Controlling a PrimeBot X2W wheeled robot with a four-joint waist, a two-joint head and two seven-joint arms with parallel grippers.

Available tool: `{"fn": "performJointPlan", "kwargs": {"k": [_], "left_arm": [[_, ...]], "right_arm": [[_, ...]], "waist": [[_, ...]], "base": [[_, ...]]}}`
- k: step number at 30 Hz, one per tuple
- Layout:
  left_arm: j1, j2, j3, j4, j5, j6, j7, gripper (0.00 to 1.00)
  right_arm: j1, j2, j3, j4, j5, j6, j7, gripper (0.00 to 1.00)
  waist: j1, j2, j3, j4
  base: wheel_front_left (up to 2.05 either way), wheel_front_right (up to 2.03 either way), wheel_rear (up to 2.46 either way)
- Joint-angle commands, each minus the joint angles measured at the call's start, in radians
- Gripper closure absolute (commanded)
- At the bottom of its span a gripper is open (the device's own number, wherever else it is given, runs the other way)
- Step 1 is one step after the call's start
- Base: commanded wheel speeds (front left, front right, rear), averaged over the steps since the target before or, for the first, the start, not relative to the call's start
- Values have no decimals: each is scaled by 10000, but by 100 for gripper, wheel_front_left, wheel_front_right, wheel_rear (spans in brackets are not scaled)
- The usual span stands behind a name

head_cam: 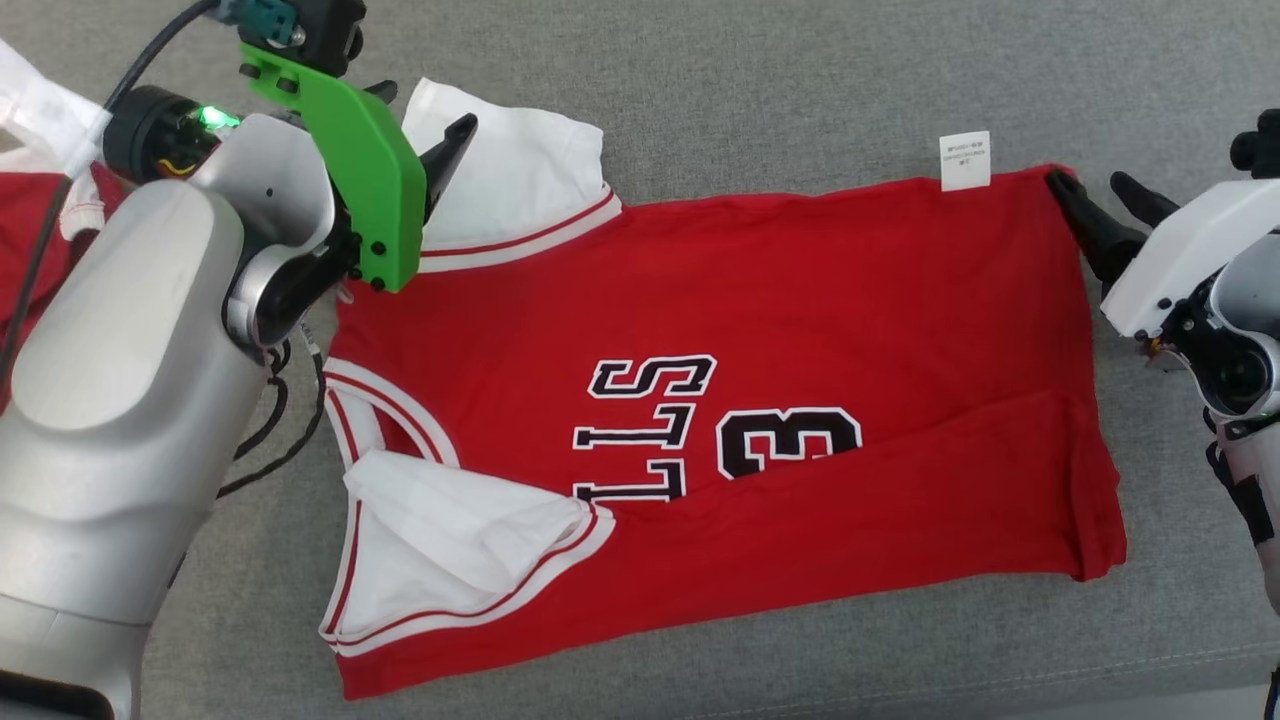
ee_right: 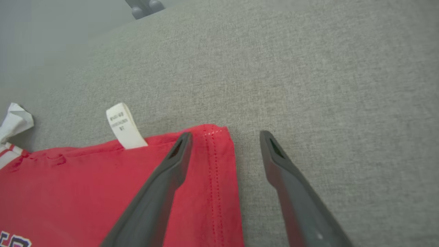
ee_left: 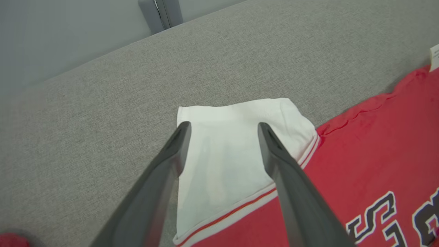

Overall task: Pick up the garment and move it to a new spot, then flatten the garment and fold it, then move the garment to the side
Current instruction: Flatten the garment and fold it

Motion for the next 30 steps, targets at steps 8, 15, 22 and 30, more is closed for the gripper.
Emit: {"fn": "performJointPlan", "kwargs": {"k": [8, 15, 22, 30], "left_arm": [[-1468, 281, -1005, 1190, -1009, -22, 209, 0], [-2070, 520, -1481, 2133, -1556, -22, 117, 0], [-2384, 713, -1898, 2668, -2179, -23, 386, 0], [-2790, 902, -2230, 3253, -2519, -23, 567, 0]], "right_arm": [[-829, 84, 800, 439, 424, 5, 26, 0], [-1183, -3, 1508, 401, 748, 5, -292, 0], [-1687, -236, 2157, 344, 1040, 5, 145, 0], [-2508, -392, 2754, 576, 1188, 5, 1684, 0]], "waist": [[-2, -1, 700, -353], [-2, -1, 801, -637], [-2, -1, 858, -832], [-2, -1, 961, -971]], "base": [[0, 0, 0], [0, 0, 0], [0, 0, 0], [0, 0, 0]]}}
